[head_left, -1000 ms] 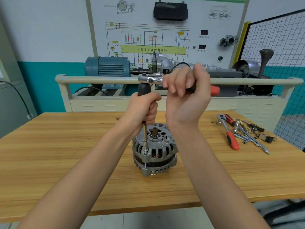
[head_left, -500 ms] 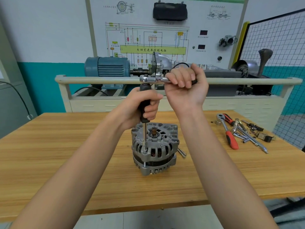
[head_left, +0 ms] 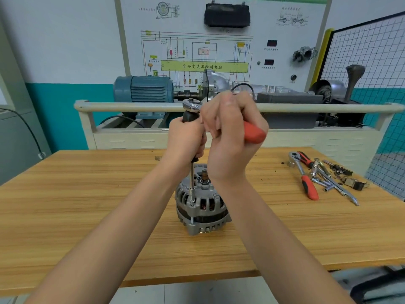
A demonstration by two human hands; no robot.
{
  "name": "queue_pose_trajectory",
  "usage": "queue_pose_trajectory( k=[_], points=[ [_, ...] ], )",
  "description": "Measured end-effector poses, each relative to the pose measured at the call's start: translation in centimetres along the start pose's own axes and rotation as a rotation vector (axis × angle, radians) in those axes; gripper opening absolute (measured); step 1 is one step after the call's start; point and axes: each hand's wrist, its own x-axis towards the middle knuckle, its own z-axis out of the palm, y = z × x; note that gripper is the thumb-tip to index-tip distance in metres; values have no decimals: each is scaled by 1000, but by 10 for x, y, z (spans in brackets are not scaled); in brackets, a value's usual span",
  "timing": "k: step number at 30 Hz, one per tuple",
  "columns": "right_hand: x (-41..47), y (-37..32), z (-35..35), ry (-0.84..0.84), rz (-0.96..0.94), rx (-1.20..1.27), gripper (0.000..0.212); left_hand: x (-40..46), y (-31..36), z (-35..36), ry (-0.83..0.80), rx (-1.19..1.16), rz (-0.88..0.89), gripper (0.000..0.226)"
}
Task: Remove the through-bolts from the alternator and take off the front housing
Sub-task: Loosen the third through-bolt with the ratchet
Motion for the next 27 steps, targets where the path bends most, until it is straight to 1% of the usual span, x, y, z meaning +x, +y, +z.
queue_pose_trajectory(
  k=[2,3,6,8,9,11,12,14,17,19,21,23,24,26,27],
  points=[
    [5,1,-5,45,88,131,28,0,-2,-3,-37,-29,-4,38],
    [10,2,-9,76,164,234,31,1,-2,-6,-89,-45,-10,38],
    [28,8,-27,171,495,572,44,4,-1,-18,-304,-97,-34,39],
    [36,13,-38,264,687,759,43,6,2,-26,-465,-128,-61,35],
    [39,16,-41,311,752,835,42,7,4,-28,-539,-135,-75,34],
    [42,21,-44,384,814,945,39,7,5,-27,-638,-154,-111,33],
    [42,22,-43,408,813,962,37,7,4,-26,-657,-162,-131,34],
    [40,19,-42,426,768,924,38,6,2,-21,-624,-152,-149,38],
    [31,10,-38,366,660,785,45,4,-1,-17,-461,-125,-98,41],
    [23,4,-30,266,528,640,45,3,-1,-13,-312,-102,-68,46],
    [13,-1,-17,167,309,415,38,-1,0,-6,-162,-73,-57,47],
    [2,-4,-7,74,81,151,32,-3,0,1,-47,-21,-29,39],
    [-2,-5,-2,35,9,54,29,-4,0,2,-5,28,-11,34],
    [-6,-6,2,0,-44,-29,23,-5,-1,2,19,88,7,29],
    [-4,-6,1,6,-31,-11,22,-4,-2,1,-1,72,5,30]
  ],
)
